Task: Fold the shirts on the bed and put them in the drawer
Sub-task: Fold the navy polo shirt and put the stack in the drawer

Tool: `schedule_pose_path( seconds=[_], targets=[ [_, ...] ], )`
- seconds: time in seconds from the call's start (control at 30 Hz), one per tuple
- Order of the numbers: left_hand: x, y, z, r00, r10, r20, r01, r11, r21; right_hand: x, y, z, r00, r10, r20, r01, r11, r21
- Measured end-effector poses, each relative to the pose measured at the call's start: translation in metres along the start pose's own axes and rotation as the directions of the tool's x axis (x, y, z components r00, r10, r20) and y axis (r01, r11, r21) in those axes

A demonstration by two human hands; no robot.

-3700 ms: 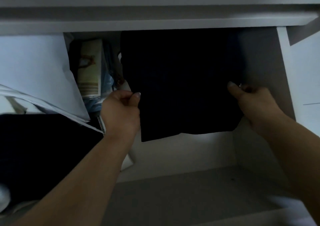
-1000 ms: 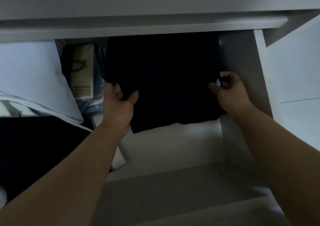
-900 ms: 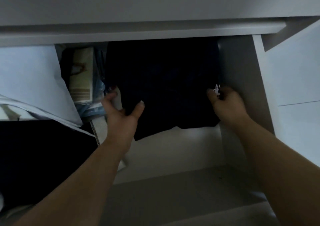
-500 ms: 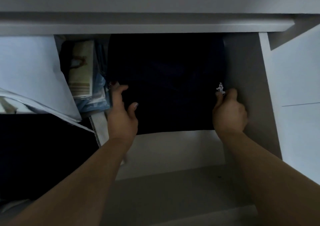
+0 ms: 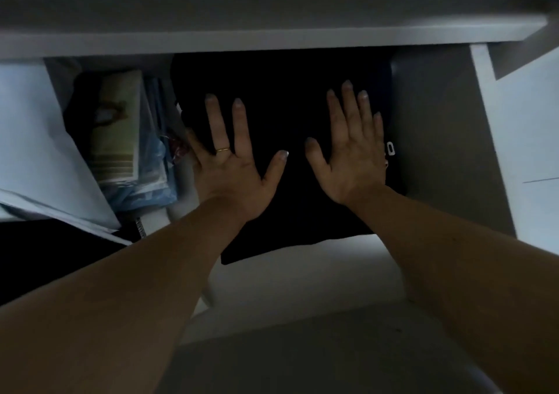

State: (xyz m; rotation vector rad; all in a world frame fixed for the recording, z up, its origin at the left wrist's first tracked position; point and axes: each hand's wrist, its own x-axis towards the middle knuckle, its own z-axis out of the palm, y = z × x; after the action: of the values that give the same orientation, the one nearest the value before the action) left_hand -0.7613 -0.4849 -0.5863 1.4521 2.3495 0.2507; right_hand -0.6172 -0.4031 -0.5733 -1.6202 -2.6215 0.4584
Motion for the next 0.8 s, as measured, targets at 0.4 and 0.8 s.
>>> schedule_pose_path(
  seconds=[0.4,0.8],
  targets=[
    [0.058,-0.015,-0.028,0.998,0.027,-0.061,-0.033,0.995,-0.096,0.054,0.033,-0.029,0.993,0.086,0.075,-0.107,0.937,0.334],
    [-0.053,-0.008,-0.003,0.987,-0.152,0.056,0.149,0.714,-0.684,-0.055,0.021,-0.001,0.951,0.309,0.025,-0.283,0.835,0.472]
  ],
)
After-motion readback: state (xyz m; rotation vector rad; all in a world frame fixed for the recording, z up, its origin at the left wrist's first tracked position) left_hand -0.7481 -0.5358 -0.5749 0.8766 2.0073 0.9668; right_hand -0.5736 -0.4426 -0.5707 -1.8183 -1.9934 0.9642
